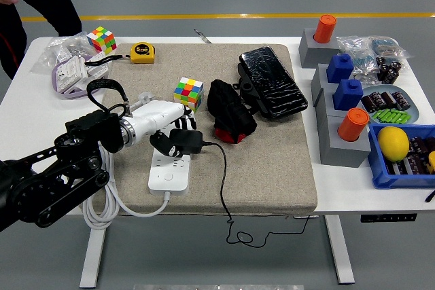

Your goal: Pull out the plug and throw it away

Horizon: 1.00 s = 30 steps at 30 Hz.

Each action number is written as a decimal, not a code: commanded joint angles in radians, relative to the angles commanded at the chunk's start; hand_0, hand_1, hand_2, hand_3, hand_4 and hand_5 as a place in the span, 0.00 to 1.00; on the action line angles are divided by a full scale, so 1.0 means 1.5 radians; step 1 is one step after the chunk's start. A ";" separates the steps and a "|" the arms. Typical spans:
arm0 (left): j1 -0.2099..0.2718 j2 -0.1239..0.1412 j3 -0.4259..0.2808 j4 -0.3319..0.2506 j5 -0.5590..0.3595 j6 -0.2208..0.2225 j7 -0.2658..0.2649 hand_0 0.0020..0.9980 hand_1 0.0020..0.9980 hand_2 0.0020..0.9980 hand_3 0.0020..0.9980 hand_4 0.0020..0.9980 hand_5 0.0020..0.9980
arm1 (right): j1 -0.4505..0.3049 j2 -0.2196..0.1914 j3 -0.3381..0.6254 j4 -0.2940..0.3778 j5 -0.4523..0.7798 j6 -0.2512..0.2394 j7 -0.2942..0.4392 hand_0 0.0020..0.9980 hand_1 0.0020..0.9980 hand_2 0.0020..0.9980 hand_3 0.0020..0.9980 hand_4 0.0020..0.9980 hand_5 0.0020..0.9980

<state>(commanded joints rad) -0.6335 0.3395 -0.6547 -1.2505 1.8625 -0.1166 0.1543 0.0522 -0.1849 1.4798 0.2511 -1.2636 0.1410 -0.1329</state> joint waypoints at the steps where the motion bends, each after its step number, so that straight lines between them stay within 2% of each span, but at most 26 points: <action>1: -0.002 -0.001 0.001 0.002 -0.003 0.000 0.000 0.52 0.52 0.53 0.57 0.97 0.05 | 0.000 0.000 0.000 0.000 0.000 0.000 0.000 0.64 0.68 0.69 0.61 1.00 0.49; 4: -0.004 -0.003 0.005 0.006 -0.008 0.002 -0.001 0.52 0.52 0.53 0.57 0.97 0.05 | 0.000 0.000 0.001 0.000 -0.001 0.000 0.000 0.64 0.68 0.69 0.61 1.00 0.49; 5: -0.005 -0.003 0.006 0.008 -0.009 0.003 -0.002 0.45 0.47 0.50 0.55 0.87 0.00 | 0.000 0.000 0.001 0.000 0.000 0.000 0.000 0.64 0.68 0.69 0.61 1.00 0.49; 10: -0.007 -0.005 0.011 0.016 -0.023 0.024 -0.024 0.45 0.47 0.50 0.55 0.87 0.00 | -0.001 0.000 0.001 0.000 -0.001 0.000 0.000 0.64 0.68 0.69 0.61 1.00 0.49; 11: -0.008 -0.005 0.011 0.017 -0.027 0.026 -0.029 0.41 0.44 0.48 0.55 0.82 0.00 | -0.001 0.000 0.001 0.000 0.000 0.000 0.000 0.64 0.68 0.69 0.61 1.00 0.49; 16: -0.012 -0.006 0.019 0.025 -0.032 0.027 -0.040 0.41 0.44 0.48 0.55 0.82 0.00 | 0.000 0.000 0.001 0.000 -0.001 0.000 0.000 0.64 0.68 0.69 0.61 1.00 0.49; 17: -0.013 -0.006 0.021 0.027 -0.033 0.026 -0.041 0.34 0.38 0.44 0.54 0.74 0.00 | 0.000 0.000 0.001 0.000 -0.001 0.000 0.000 0.64 0.68 0.69 0.61 1.00 0.49; 25: -0.017 -0.003 0.023 0.029 -0.043 0.022 -0.047 0.32 0.37 0.43 0.53 0.72 0.00 | 0.001 0.000 0.002 0.000 -0.001 0.000 0.000 0.64 0.68 0.69 0.61 1.00 0.49; 30: -0.010 0.003 -0.003 0.000 -0.048 0.020 -0.049 0.31 0.37 0.43 0.53 0.72 0.00 | 0.000 0.000 0.002 0.000 -0.001 0.000 0.000 0.64 0.68 0.69 0.61 1.00 0.49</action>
<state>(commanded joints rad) -0.6480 0.3447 -0.6585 -1.2503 1.7906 -0.0864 0.0807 0.0523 -0.1842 1.4828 0.2512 -1.2648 0.1405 -0.1331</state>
